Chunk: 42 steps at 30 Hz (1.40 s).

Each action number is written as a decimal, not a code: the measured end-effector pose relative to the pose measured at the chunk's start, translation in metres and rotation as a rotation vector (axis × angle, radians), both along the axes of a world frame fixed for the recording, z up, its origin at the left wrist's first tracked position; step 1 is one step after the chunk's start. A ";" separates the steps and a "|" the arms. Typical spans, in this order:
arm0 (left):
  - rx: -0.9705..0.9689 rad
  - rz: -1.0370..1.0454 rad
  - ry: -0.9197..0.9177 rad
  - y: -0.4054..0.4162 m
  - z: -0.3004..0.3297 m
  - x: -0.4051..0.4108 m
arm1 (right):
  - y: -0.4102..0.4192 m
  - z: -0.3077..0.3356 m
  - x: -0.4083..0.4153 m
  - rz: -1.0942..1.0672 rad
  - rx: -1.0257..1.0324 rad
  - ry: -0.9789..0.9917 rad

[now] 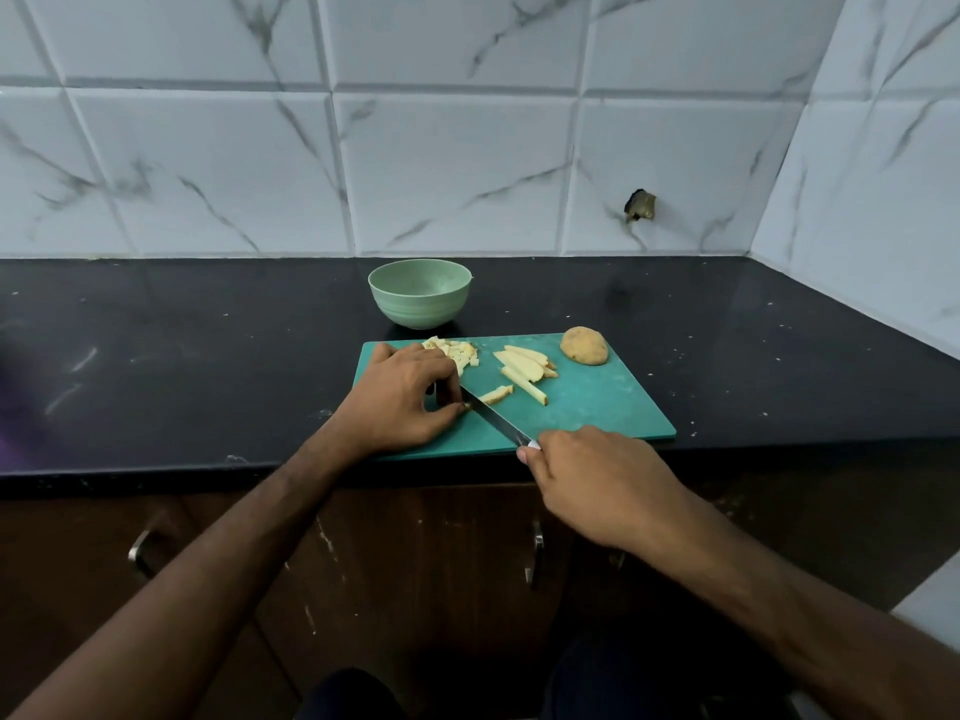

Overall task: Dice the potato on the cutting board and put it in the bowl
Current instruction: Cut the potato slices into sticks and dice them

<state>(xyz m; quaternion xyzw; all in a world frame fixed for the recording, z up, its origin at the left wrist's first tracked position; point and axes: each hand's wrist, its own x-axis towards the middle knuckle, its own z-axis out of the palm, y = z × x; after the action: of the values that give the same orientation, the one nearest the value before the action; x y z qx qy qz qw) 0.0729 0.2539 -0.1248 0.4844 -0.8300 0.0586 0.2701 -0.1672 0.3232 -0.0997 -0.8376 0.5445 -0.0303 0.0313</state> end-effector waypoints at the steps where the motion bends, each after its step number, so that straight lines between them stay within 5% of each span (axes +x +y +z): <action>1: 0.003 0.000 0.002 0.000 0.000 0.000 | -0.001 -0.002 0.003 0.002 0.001 -0.005; 30: -0.032 -0.019 0.011 -0.001 -0.003 0.005 | -0.019 0.002 0.010 0.014 0.096 -0.065; 36: -0.058 -0.023 -0.006 0.000 -0.002 0.003 | -0.044 0.036 -0.021 0.005 0.228 -0.311; 42: 0.123 -0.239 -0.170 -0.009 0.003 -0.002 | -0.097 0.018 -0.049 -0.011 0.289 -0.824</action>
<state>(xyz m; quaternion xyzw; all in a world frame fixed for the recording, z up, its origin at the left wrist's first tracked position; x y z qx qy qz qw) 0.0709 0.2445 -0.1221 0.3911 -0.9036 0.0157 0.1738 -0.2161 0.2261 -0.0814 -0.7398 0.4895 -0.2855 0.3627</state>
